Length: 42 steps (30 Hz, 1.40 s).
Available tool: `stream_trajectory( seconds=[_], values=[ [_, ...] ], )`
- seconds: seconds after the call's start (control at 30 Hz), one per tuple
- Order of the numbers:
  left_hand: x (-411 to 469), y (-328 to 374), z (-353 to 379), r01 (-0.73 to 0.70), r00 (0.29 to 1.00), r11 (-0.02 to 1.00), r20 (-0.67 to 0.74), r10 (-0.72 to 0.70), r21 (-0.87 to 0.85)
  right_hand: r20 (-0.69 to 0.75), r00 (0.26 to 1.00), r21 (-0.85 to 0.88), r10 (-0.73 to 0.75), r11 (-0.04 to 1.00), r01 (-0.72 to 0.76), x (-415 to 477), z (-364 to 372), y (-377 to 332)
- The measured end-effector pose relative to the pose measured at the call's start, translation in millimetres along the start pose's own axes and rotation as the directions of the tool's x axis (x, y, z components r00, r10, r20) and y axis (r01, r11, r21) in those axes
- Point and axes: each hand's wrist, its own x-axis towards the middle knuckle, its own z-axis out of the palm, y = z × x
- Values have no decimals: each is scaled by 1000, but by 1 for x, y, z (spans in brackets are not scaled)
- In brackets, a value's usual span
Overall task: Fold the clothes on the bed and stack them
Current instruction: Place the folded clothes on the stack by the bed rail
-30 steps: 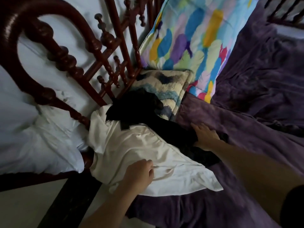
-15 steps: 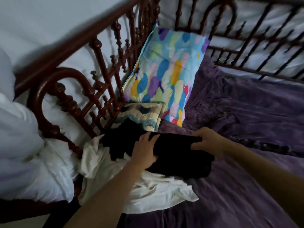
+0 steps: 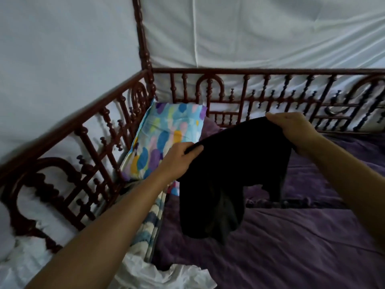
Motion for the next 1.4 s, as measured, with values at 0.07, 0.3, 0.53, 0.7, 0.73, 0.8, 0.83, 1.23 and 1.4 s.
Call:
stream_trajectory(
  seconds=[0.07,0.3,0.53,0.7,0.73,0.8,0.83,1.23,1.4],
  values=[
    [10,33,15,-16,997,998,-74,11,-57,-75,993,-360,-94,931,61,9,-25,19],
    [38,84,65,164,899,924,-332,-284,-346,380,921,-39,-85,993,108,-91,-17,82],
    [42,84,67,294,827,869,-349,-440,-399,242,954,351,174,901,-253,-93,-15,78],
    [5,59,85,283,918,959,-283,-278,-25,240,919,448,312,804,-390,-79,-69,19],
    [-3,57,96,249,944,968,-219,-247,-19,221,917,420,333,816,-397,-78,-69,13],
    [-19,52,121,209,978,976,2,-210,-65,175,912,371,371,833,-410,-78,-69,6],
    [-27,49,134,190,974,976,144,-174,-103,152,911,371,384,832,-413,-80,-70,4],
    [-12,46,211,64,937,946,344,51,-317,-119,868,583,482,742,-332,-115,-142,22],
    [35,47,179,55,991,989,132,-36,-137,-435,778,259,453,891,-373,-162,-207,91]
  ],
)
